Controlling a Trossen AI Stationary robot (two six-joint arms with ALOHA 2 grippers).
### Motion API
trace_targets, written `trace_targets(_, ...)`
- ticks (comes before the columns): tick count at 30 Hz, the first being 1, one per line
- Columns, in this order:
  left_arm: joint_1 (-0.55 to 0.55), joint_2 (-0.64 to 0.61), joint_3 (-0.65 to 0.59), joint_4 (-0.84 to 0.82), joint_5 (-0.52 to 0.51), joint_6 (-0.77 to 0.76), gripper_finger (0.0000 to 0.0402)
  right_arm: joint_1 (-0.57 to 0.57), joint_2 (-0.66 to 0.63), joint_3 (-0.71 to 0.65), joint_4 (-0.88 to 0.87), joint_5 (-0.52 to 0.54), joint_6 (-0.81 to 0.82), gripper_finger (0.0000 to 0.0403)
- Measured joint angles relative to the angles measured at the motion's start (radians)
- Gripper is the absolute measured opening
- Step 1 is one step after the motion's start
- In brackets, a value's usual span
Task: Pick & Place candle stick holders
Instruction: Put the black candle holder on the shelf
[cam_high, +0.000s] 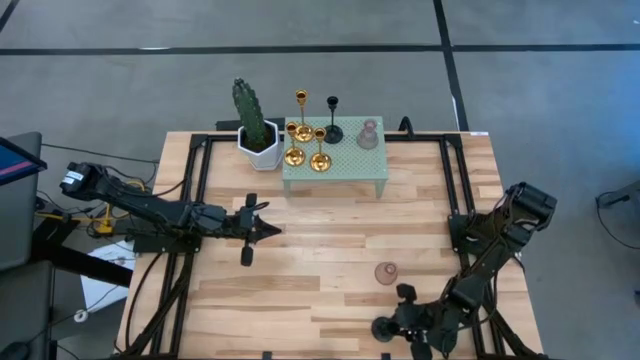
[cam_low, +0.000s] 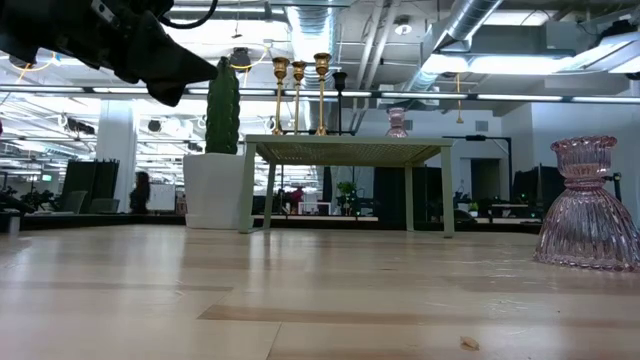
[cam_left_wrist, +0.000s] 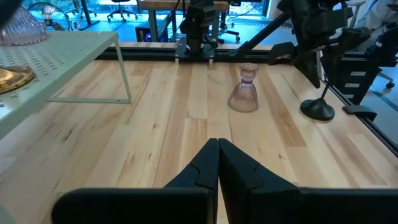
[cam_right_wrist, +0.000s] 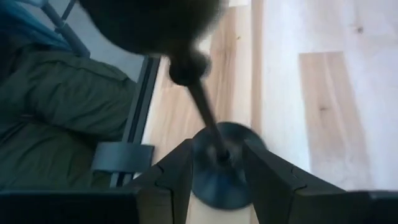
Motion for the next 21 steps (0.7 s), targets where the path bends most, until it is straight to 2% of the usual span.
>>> trace_targets(13, 0.000, 0.000, 0.000, 0.000, 0.000, 0.000, 0.0008, -0.009, -0.001, 0.000, 0.046, 0.025, -0.007, 0.0124)
trace_targets(17, 0.000, 0.000, 0.000, 0.000, 0.000, 0.000, 0.0008, -0.016, -0.001, 0.000, 0.070, 0.025, -0.007, 0.0103)
trace_targets(21, 0.000, 0.000, 0.000, 0.000, 0.000, 0.000, 0.0008, -0.026, -0.001, 0.000, 0.081, 0.025, -0.010, 0.0064)
